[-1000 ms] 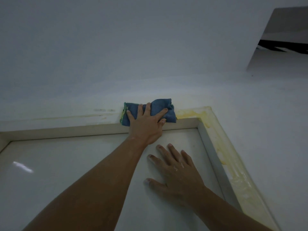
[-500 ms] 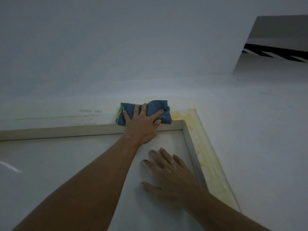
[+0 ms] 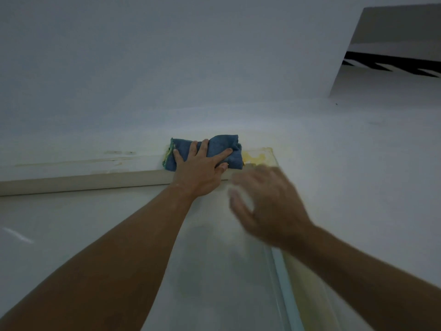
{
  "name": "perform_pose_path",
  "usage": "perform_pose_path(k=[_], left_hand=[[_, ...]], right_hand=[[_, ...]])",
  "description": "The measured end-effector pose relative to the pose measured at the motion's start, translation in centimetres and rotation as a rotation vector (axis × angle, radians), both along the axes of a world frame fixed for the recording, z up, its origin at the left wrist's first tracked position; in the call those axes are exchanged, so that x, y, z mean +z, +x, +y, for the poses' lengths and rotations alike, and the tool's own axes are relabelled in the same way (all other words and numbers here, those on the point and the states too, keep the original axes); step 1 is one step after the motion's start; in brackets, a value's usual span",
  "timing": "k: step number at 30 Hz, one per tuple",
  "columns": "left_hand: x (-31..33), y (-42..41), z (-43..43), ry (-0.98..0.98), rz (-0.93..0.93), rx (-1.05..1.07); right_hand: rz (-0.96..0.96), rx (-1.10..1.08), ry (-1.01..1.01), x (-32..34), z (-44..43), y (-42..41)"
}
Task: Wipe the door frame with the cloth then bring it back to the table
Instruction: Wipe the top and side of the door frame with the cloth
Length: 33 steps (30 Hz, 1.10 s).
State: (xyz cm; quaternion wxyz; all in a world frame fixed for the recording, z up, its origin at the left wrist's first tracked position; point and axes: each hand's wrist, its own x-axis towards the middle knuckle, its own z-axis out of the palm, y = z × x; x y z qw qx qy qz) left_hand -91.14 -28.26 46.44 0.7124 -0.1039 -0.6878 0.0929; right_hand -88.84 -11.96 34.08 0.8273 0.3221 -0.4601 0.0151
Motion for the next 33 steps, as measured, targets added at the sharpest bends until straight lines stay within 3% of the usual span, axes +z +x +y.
perform_pose_path(k=[3, 10, 19, 33], left_hand=[[0.1, -0.1, 0.7, -0.005, -0.009, 0.009], [0.4, 0.4, 3.0, -0.051, -0.065, 0.003], [1.5, 1.1, 5.7, -0.188, -0.148, 0.006], [1.5, 0.4, 6.5, -0.334, -0.196, -0.23]], right_hand=[[-0.023, 0.087, -0.211, 2.1, 4.7, 0.5], [-0.393, 0.031, -0.428, 2.1, 11.9, -3.6], [-0.435, -0.101, -0.42, 2.4, 12.4, -4.6], [-0.409, -0.137, -0.331, 2.6, 11.6, -3.6]])
